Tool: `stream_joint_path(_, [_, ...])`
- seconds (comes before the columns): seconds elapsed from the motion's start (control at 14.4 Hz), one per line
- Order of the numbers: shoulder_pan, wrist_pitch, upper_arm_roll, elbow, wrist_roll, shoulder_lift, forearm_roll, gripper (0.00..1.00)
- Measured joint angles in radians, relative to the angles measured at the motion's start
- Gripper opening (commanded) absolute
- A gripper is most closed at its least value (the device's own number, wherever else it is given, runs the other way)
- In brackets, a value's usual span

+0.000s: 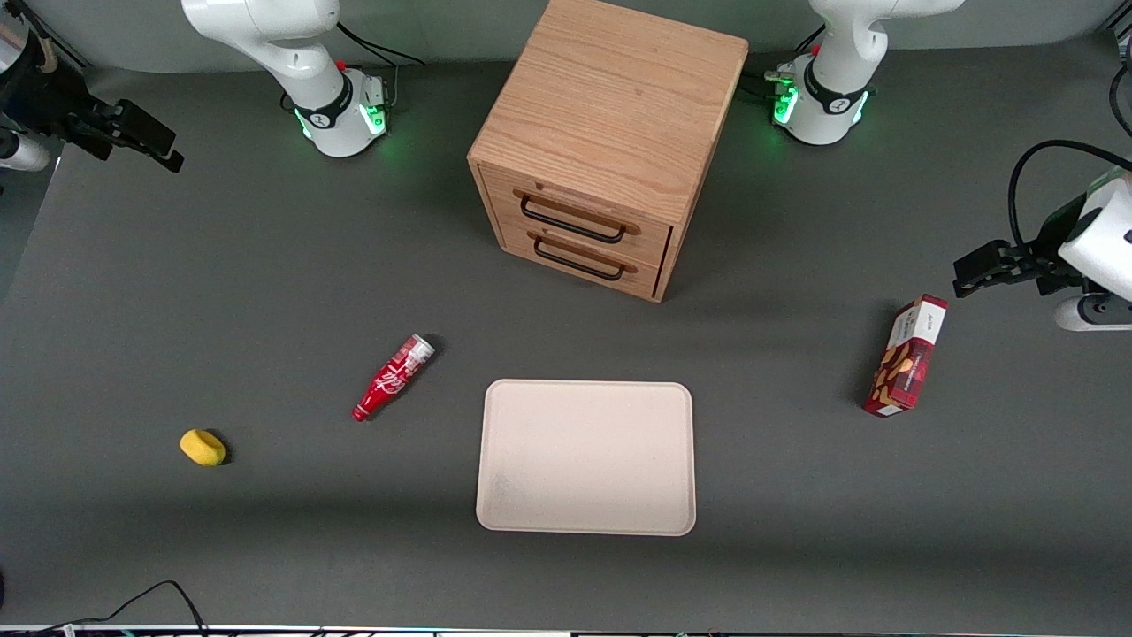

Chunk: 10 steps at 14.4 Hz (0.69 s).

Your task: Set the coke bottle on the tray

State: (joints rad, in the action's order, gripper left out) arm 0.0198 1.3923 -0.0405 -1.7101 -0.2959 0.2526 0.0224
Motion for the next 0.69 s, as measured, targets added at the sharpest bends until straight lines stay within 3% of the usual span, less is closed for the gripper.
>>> stream_joint_path(0.69, [0.001, 0.0, 0.007, 0.006, 0.001, 0.0, 0.008, 1.0])
